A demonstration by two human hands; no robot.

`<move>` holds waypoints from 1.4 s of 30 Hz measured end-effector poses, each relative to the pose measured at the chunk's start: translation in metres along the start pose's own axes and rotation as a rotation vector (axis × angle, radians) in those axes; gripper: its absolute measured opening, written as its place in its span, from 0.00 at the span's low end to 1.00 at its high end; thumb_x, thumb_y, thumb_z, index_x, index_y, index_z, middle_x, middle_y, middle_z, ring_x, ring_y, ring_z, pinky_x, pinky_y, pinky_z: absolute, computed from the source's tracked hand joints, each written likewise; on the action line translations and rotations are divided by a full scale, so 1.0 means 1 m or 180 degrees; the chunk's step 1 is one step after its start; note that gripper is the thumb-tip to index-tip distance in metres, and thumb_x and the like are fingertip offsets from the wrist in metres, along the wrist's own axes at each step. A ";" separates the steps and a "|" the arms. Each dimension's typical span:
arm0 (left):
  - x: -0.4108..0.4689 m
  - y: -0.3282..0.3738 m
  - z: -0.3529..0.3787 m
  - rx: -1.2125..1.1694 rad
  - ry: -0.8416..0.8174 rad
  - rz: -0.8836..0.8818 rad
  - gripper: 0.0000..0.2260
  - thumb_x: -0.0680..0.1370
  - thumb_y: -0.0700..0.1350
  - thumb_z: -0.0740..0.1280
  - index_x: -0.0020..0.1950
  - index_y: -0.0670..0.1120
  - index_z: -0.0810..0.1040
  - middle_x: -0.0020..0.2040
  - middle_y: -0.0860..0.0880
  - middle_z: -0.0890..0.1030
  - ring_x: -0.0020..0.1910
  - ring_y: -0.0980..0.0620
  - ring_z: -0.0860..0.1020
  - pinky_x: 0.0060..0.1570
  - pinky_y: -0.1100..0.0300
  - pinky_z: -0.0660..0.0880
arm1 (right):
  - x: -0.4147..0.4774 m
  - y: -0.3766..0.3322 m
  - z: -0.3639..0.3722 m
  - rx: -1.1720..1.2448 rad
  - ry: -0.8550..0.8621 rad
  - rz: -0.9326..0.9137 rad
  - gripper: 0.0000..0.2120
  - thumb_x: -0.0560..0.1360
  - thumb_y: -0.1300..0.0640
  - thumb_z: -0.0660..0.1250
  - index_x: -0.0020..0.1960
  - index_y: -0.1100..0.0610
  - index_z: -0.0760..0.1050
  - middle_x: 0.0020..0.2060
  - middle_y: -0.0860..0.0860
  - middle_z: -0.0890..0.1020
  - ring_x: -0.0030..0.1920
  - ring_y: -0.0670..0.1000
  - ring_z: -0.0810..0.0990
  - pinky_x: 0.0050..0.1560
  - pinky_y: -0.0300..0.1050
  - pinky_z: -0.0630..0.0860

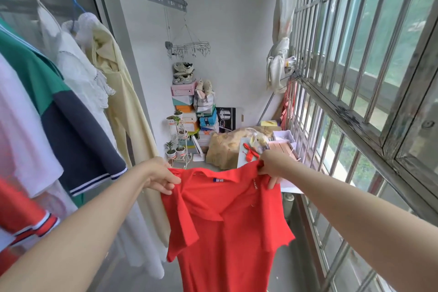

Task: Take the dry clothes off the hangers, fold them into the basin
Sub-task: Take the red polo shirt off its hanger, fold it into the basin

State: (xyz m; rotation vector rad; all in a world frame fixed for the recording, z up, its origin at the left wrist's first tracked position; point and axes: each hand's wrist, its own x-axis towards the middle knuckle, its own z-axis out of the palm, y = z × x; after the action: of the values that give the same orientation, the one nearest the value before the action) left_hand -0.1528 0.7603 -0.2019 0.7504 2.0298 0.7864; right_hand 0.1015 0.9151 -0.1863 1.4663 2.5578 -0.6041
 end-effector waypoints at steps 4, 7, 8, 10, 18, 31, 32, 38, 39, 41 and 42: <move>-0.004 -0.008 -0.008 0.0228 -0.0290 0.0109 0.06 0.73 0.29 0.69 0.44 0.38 0.76 0.26 0.44 0.75 0.23 0.53 0.75 0.36 0.55 0.82 | 0.003 0.011 0.000 0.1361 -0.0884 0.0094 0.08 0.78 0.64 0.62 0.54 0.68 0.75 0.39 0.57 0.84 0.33 0.43 0.83 0.36 0.33 0.80; -0.002 -0.010 -0.009 0.0283 -0.0137 0.0087 0.05 0.73 0.30 0.69 0.45 0.38 0.76 0.24 0.46 0.74 0.21 0.55 0.73 0.36 0.56 0.82 | 0.000 0.018 -0.002 0.1974 -0.1393 -0.0121 0.13 0.72 0.75 0.63 0.55 0.67 0.75 0.50 0.61 0.82 0.46 0.49 0.84 0.49 0.40 0.81; 0.000 -0.012 -0.009 0.0292 -0.0059 0.0080 0.05 0.73 0.30 0.69 0.45 0.38 0.76 0.23 0.47 0.73 0.20 0.56 0.73 0.35 0.56 0.82 | 0.000 0.019 0.000 0.1864 -0.1340 -0.0232 0.11 0.71 0.75 0.65 0.51 0.65 0.77 0.47 0.58 0.83 0.45 0.49 0.83 0.50 0.39 0.81; 0.005 -0.013 -0.008 0.0262 0.0075 0.0065 0.06 0.73 0.31 0.69 0.45 0.38 0.74 0.22 0.47 0.72 0.19 0.56 0.71 0.35 0.55 0.82 | -0.001 0.019 0.003 0.1532 -0.0948 -0.0323 0.06 0.71 0.70 0.70 0.42 0.61 0.76 0.35 0.52 0.84 0.38 0.46 0.84 0.45 0.36 0.81; -0.017 0.011 -0.014 0.0116 -0.0515 0.0528 0.08 0.66 0.40 0.75 0.39 0.44 0.77 0.25 0.53 0.73 0.26 0.58 0.69 0.26 0.69 0.68 | -0.002 0.014 0.009 0.1922 -0.0420 -0.1440 0.05 0.73 0.56 0.71 0.44 0.58 0.79 0.39 0.49 0.82 0.42 0.48 0.80 0.47 0.37 0.75; 0.007 0.001 0.022 -0.1768 0.0234 -0.0083 0.05 0.78 0.36 0.65 0.42 0.40 0.73 0.24 0.43 0.79 0.19 0.50 0.78 0.20 0.51 0.76 | 0.002 0.021 0.026 0.4259 -0.0505 0.0973 0.17 0.74 0.49 0.69 0.51 0.63 0.73 0.43 0.58 0.79 0.42 0.55 0.78 0.51 0.51 0.73; 0.008 0.003 0.026 -0.1791 0.0285 0.0050 0.04 0.79 0.36 0.64 0.44 0.40 0.73 0.25 0.43 0.79 0.20 0.50 0.78 0.20 0.53 0.76 | 0.002 0.021 0.027 0.4251 -0.0448 0.0964 0.18 0.74 0.48 0.70 0.52 0.62 0.73 0.46 0.58 0.79 0.44 0.55 0.78 0.53 0.52 0.73; -0.010 0.040 0.051 0.1309 0.1123 0.1911 0.13 0.76 0.43 0.68 0.35 0.50 0.66 0.34 0.51 0.73 0.37 0.48 0.72 0.36 0.57 0.66 | -0.002 0.018 0.027 0.4150 -0.0057 0.0265 0.06 0.77 0.56 0.66 0.44 0.57 0.75 0.37 0.56 0.80 0.35 0.52 0.78 0.34 0.43 0.79; -0.012 0.045 0.055 0.1746 0.1307 0.2019 0.14 0.77 0.44 0.66 0.35 0.49 0.63 0.35 0.50 0.73 0.38 0.47 0.72 0.38 0.55 0.67 | -0.001 0.019 0.029 0.4125 0.0026 0.0188 0.06 0.78 0.57 0.65 0.44 0.58 0.75 0.36 0.56 0.79 0.34 0.52 0.78 0.33 0.42 0.79; -0.006 0.043 0.060 0.2269 0.1595 0.1942 0.11 0.78 0.46 0.64 0.39 0.48 0.63 0.39 0.46 0.77 0.40 0.43 0.75 0.41 0.52 0.72 | -0.001 0.018 0.032 0.4162 0.0120 0.0123 0.05 0.78 0.58 0.65 0.44 0.59 0.75 0.36 0.56 0.79 0.33 0.51 0.78 0.36 0.43 0.79; -0.002 0.042 0.061 0.2302 0.1648 0.1846 0.10 0.78 0.47 0.64 0.42 0.47 0.64 0.42 0.44 0.78 0.43 0.42 0.77 0.42 0.51 0.74 | 0.000 0.017 0.032 0.4191 0.0181 0.0109 0.06 0.78 0.59 0.65 0.43 0.59 0.76 0.35 0.55 0.79 0.33 0.51 0.78 0.36 0.43 0.78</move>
State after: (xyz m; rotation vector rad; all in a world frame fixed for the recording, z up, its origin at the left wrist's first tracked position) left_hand -0.0909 0.8014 -0.1990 1.7459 2.6379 0.5712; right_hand 0.1134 0.9103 -0.2207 1.6905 2.0659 -2.5282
